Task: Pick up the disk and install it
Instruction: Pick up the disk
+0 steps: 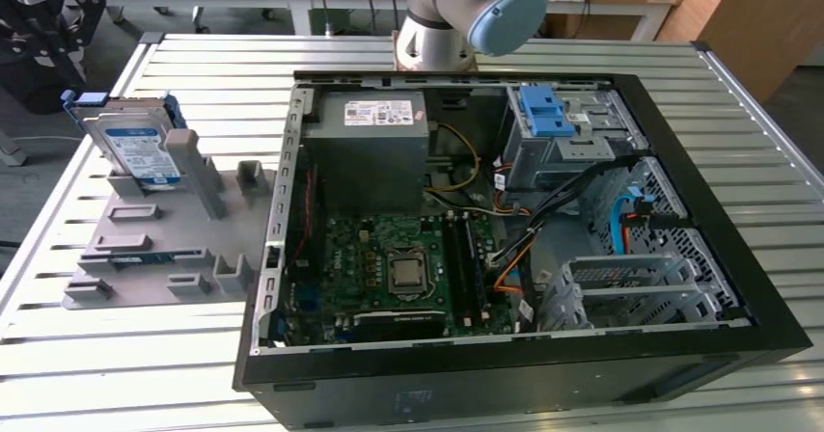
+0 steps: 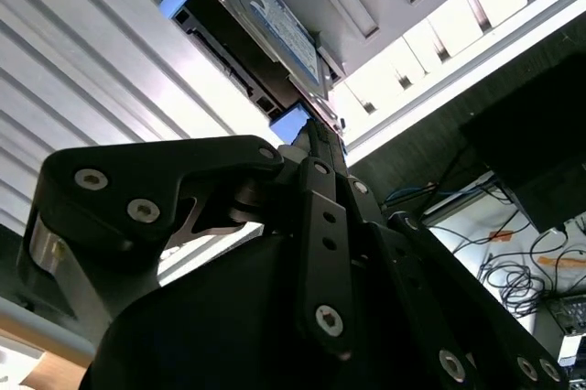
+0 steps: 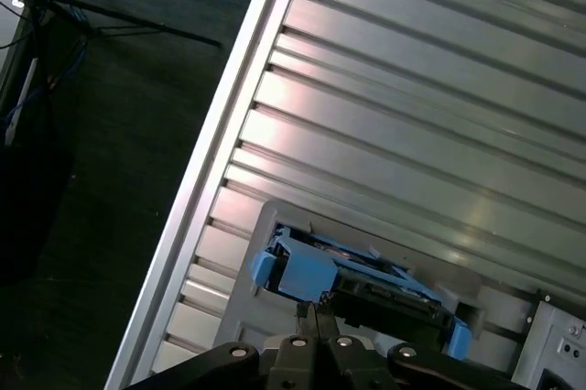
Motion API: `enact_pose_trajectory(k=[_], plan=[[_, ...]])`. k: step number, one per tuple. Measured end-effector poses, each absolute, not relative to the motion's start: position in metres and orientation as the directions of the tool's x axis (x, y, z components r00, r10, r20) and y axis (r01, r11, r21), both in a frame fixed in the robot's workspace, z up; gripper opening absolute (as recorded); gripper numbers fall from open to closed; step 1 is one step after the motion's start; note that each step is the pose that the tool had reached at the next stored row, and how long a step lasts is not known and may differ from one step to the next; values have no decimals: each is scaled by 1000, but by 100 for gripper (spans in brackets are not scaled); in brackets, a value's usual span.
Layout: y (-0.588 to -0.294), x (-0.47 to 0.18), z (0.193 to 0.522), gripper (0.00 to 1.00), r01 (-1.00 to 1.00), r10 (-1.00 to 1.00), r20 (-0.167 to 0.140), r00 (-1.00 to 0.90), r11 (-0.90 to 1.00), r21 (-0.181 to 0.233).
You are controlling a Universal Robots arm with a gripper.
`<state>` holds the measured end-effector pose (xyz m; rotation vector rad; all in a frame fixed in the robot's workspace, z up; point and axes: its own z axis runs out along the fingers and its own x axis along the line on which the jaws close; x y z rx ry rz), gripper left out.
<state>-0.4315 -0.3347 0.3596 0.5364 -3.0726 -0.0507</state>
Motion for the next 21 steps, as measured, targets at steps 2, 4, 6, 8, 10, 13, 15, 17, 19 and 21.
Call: enact_pose_trajectory(k=[2,4,6,8,10,13,15,17,19,21], plan=[[-335,-432,360,11,-349,-350,16,-937,936,36],[-335,-432,360,11,-362,-363,16,-932,932,36],[-335,-432,360,11,-377,-377,16,-926,926,36],[-335,-432,360,11,-393,-394,16,-919,919,36],[-335,-432,360,11,-413,-414,16,-910,910,36],[-335,-432,360,11,-442,-443,16,-897,896,36],[-335,-432,360,11,-460,-461,16,-887,887,36],[-335,-432,360,11,-481,-482,16,-876,876,36],[-335,-432,360,11,-500,-501,16,-866,865,36],[-335,-432,360,11,-519,-520,16,-854,854,36]])
